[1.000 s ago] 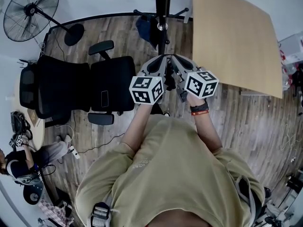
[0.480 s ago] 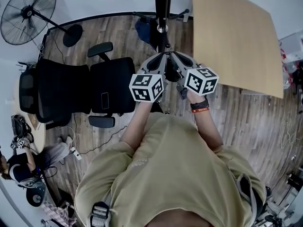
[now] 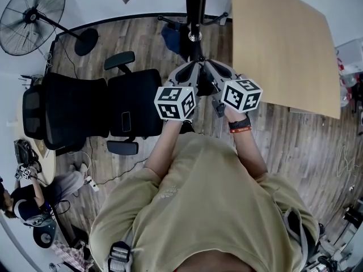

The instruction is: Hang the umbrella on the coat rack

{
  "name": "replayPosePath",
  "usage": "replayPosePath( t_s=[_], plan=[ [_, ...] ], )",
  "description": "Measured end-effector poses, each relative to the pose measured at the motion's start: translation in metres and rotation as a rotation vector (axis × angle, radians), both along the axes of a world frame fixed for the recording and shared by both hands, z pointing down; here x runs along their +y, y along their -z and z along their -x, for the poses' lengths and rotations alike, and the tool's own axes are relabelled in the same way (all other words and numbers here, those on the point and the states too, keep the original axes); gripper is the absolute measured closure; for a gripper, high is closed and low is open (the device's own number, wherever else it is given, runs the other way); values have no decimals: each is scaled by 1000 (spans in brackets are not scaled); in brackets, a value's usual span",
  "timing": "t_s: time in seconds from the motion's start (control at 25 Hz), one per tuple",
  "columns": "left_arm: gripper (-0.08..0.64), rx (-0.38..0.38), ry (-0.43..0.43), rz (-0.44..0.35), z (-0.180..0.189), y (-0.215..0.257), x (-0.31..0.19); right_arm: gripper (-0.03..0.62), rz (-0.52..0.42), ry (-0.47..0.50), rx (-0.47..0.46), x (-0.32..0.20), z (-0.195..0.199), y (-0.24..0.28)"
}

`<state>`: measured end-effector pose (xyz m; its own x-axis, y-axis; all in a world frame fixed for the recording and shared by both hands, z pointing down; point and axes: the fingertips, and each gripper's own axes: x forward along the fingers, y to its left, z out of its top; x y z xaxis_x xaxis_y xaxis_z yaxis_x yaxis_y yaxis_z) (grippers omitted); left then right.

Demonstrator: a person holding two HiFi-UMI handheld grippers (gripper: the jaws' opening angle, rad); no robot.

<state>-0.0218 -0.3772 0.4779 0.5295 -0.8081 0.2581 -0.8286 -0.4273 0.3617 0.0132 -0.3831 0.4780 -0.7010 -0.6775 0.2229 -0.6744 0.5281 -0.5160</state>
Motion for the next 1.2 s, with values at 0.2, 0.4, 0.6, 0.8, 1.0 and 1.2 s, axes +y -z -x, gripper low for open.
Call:
replayPosePath(
  t_s=[0.2, 0.4, 0.6, 0.8, 1.0, 1.2],
  plan=[
    [537, 4, -8, 9, -3, 2, -9, 574, 4, -7, -4, -10, -3, 3],
    [537, 1, -9, 7, -2, 2, -16, 574, 0, -9, -8, -18, -4, 3],
    [537, -4, -9, 11, -2, -3, -24, 574, 2, -14, -10, -26, -6, -2],
    [537, -11, -2, 28, 2, -6, -29, 574, 15, -12, -3, -27, -4, -2],
    [537, -18, -8, 38, 0, -15, -31, 574, 28, -14, 9, -30, -7, -10],
    [537, -18, -10, 61, -1, -25, -27, 574, 51, -24, -3, -26, -6, -20]
  ],
)
